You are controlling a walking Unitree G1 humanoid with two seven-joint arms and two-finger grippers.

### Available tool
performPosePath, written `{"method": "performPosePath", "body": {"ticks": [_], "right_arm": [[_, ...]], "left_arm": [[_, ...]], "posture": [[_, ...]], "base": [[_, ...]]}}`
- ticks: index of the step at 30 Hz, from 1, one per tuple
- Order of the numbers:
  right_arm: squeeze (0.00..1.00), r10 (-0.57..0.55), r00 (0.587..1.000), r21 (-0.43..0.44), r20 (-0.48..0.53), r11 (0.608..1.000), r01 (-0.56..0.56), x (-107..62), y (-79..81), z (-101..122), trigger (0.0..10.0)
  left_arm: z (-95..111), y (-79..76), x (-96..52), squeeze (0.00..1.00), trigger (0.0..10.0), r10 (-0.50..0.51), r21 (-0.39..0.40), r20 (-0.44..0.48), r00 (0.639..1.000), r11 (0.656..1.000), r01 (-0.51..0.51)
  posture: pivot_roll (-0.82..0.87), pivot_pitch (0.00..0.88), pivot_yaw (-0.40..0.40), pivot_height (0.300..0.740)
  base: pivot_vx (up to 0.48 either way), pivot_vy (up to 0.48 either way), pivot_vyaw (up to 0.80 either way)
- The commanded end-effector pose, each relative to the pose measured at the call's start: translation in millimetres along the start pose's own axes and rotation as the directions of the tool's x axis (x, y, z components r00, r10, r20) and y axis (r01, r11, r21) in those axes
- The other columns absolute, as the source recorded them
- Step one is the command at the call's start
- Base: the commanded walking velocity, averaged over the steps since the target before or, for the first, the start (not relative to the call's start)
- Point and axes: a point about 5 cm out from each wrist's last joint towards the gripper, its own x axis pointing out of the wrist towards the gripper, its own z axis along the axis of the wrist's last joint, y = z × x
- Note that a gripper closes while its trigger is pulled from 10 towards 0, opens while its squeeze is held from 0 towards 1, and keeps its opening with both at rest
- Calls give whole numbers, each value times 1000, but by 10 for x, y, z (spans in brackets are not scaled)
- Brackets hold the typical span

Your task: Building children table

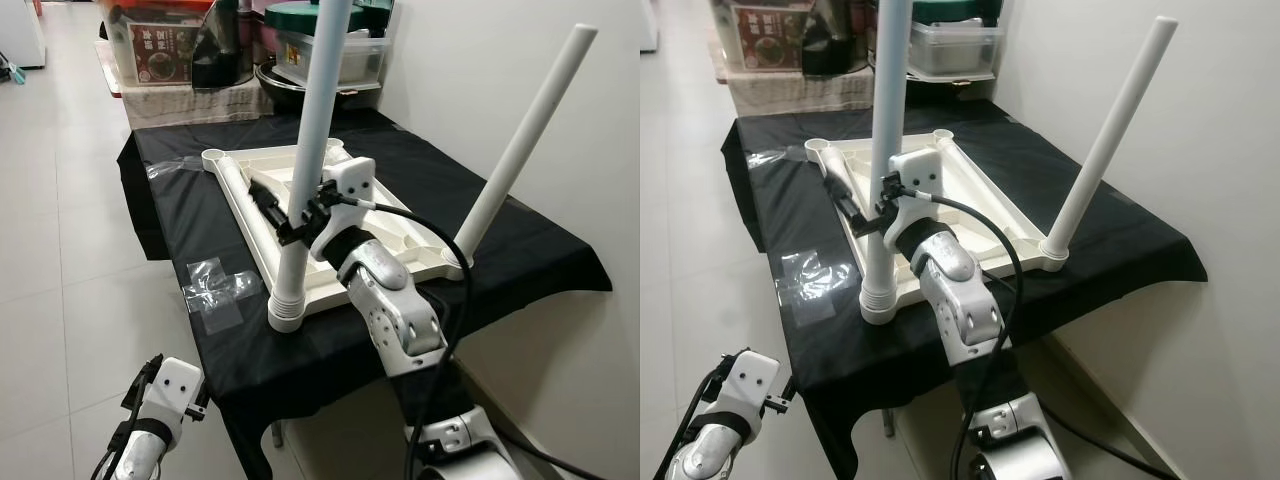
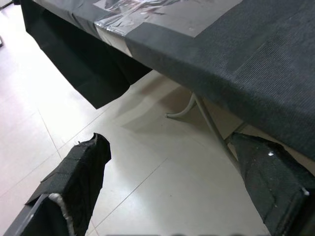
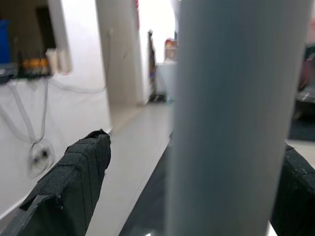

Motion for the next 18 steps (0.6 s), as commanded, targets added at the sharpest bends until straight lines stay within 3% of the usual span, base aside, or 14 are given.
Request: {"method": "performPosePath", "body": {"ticks": [1, 2, 3, 6, 9, 12, 15, 18], "right_arm": [[1000, 5, 1000, 18, -16, 1000, -4, 2, -40, -6, 10000], [788, 16, 999, 24, -46, 1000, -15, 13, -83, -39, 10000], [12, 23, 998, 27, -64, 999, -22, 18, -111, -61, 10000], [0, 36, 995, 31, -94, 999, -33, 24, -166, -98, 10000], [0, 88, 983, 50, -160, 995, -81, 31, -369, -142, 10000], [0, 111, 981, 61, -157, 993, -102, 35, -432, -114, 10000], [0, 303, 948, 57, -100, 953, -299, 47, -474, 71, 10000], [0, 381, 921, 49, -78, 924, -378, 56, -467, 150, 10000]], "left_arm": [[-10, -26, 1, 0, 10000, -14, 19, 1, 1000, 1000, 14], [-11, -30, 2, 0, 10000, -15, 19, 1, 1000, 1000, 15], [-11, -33, 2, 0, 10000, -15, 19, 1, 1000, 1000, 15], [-14, -34, 3, 0, 10000, -15, 20, 1, 1000, 1000, 15], [-30, -25, -3, 0, 10000, -15, 24, -1, 1000, 1000, 15], [-37, -21, -6, 0, 10000, -16, 27, -2, 1000, 1000, 16], [-46, -13, -11, 0, 10000, -17, 32, -2, 1000, 999, 17], [-48, -10, -12, 0, 10000, -19, 35, -1, 1000, 999, 19]], "posture": [[95, 0, -111, 740], [96, 0, -114, 740], [96, 0, -114, 740], [101, 0, -118, 740], [105, 0, -123, 740], [105, 0, -125, 740], [113, 0, -132, 740], [116, 0, -134, 740]], "base": [[0, 0, 0], [0, 0, 0], [0, 0, 0], [0, 0, 0], [0, 0, 0], [0, 0, 0], [0, 0, 0], [0, 0, 0]]}}
